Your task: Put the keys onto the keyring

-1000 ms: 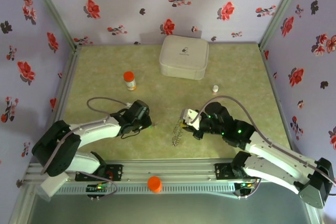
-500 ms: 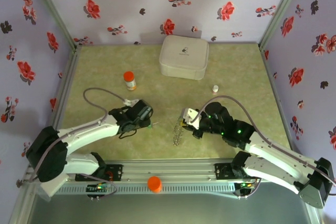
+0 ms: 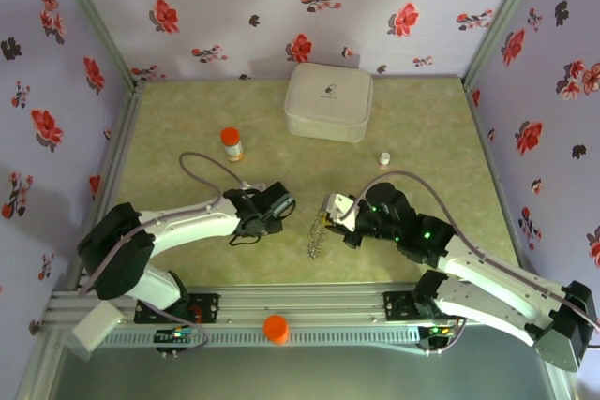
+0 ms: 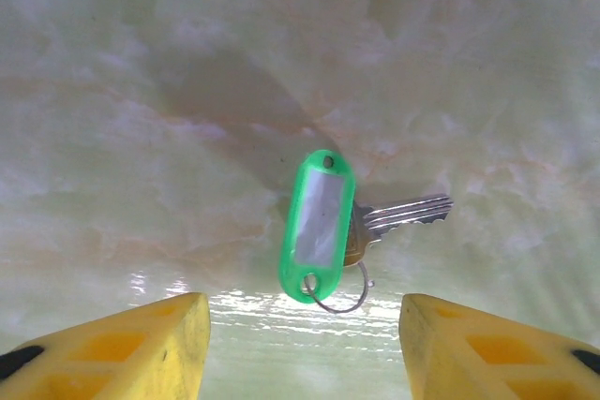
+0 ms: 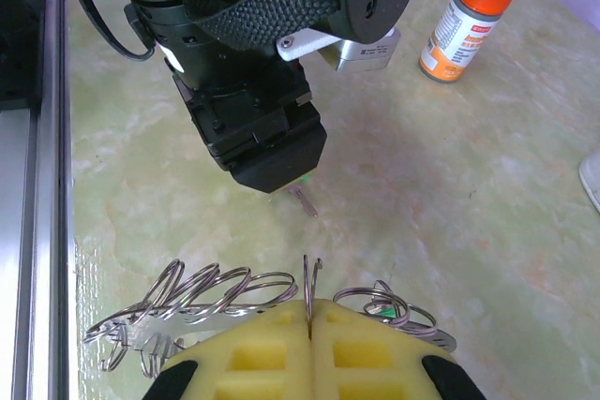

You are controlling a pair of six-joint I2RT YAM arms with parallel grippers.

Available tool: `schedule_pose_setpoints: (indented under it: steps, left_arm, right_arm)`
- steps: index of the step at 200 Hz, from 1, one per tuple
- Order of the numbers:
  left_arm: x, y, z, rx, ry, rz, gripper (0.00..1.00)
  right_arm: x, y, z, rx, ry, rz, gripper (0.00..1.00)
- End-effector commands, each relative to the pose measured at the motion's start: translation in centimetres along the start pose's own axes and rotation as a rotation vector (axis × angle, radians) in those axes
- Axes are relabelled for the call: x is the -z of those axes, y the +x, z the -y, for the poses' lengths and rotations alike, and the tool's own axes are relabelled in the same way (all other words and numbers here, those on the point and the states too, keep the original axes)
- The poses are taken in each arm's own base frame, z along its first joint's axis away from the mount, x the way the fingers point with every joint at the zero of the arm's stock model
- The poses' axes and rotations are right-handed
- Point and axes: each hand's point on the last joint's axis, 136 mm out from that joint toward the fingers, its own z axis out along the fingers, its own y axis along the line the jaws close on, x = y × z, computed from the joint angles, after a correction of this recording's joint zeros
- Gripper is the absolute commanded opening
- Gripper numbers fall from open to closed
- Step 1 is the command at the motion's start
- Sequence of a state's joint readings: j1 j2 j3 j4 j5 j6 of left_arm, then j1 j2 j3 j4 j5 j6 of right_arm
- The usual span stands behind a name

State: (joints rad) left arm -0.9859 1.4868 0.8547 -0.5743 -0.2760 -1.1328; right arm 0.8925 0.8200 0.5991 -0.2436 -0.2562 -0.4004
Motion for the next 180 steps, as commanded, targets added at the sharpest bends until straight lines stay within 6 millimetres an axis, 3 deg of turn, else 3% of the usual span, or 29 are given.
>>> schedule_pose_setpoints:
  steps: [1, 24, 48, 75, 96, 126, 149, 163, 180]
  left_arm:
    - [-0.7, 0.5, 0.9, 0.109, 0.046, -0.018, 0.52]
    - [-0.5, 0.0, 0.6, 0.125, 0.039, 0.011, 0.48]
    - [0.2, -1.6, -1.2, 0.06, -0.02, 0.102, 0.48]
    - [2.0, -4.1, -2.0, -0.176, -0.071, 0.229, 0.47]
    - [3.7, -5.4, -0.5, -0.419, -0.027, 0.281, 0.47]
    - [5.5, -4.9, 1.4, -0.838, 0.058, 0.282, 0.48]
    - [5.5, -3.3, 1.8, -1.125, 0.129, 0.301, 0.48]
    - [5.1, -2.3, 1.8, -1.181, 0.199, 0.277, 0.5]
    - [4.8, -2.6, 1.6, -1.142, 0.235, 0.206, 0.49]
  right_arm:
    - [0.1, -0.7, 0.1, 0.027, 0.017, 0.034, 0.0]
    - [0.2, -0.8, 0.0, 0.029, 0.012, 0.033, 0.0]
    - [0.2, -0.8, -0.1, 0.031, 0.012, 0.035, 0.0]
    - [0.2, -0.6, -0.2, 0.032, 0.008, 0.027, 0.0]
    - [0.2, -0.5, -0.3, 0.033, 0.004, 0.021, 0.0]
    - [0.3, -0.6, -0.3, 0.034, 0.004, 0.022, 0.0]
    - [0.2, -0.6, -0.4, 0.036, -0.001, 0.022, 0.0]
    - [0.2, -0.5, -0.5, 0.036, -0.004, 0.021, 0.0]
    - [0.3, -0.3, -0.6, 0.033, -0.002, 0.017, 0.0]
